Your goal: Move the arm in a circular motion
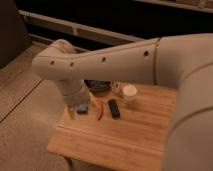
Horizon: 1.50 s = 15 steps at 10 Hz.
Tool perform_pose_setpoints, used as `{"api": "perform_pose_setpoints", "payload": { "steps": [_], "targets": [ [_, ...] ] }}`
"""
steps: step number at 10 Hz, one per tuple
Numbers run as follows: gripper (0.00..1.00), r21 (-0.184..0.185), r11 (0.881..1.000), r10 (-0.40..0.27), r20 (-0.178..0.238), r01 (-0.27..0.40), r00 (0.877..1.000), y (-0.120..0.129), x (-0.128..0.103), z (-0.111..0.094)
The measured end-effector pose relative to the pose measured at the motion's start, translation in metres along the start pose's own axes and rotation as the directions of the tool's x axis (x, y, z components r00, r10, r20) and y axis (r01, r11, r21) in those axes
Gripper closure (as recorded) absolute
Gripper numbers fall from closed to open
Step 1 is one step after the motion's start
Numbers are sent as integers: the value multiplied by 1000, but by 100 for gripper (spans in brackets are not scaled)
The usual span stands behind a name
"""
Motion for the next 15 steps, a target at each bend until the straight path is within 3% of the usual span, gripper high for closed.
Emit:
{"api": "perform_pose_setpoints", "payload": {
  "steps": [1, 2, 4, 5, 7, 9, 11, 15],
  "targets": [
    [35, 22, 993, 114, -14, -114, 993, -46, 4, 1],
    [35, 39, 983, 179, -25, -177, 984, -74, 2, 1],
    [35, 81, 961, 268, -34, -264, 963, -116, -17, -1],
    [35, 111, 955, 281, -32, -276, 959, -125, -44, -7],
    [35, 145, 958, 255, -26, -248, 967, -116, -77, -15],
    [35, 178, 972, 158, -12, -153, 987, -70, -117, -31],
    [35, 165, 977, 140, 2, -138, 990, -54, -124, -39],
    [35, 166, 977, 136, 1, -135, 991, -54, -125, -39]
  ]
}}
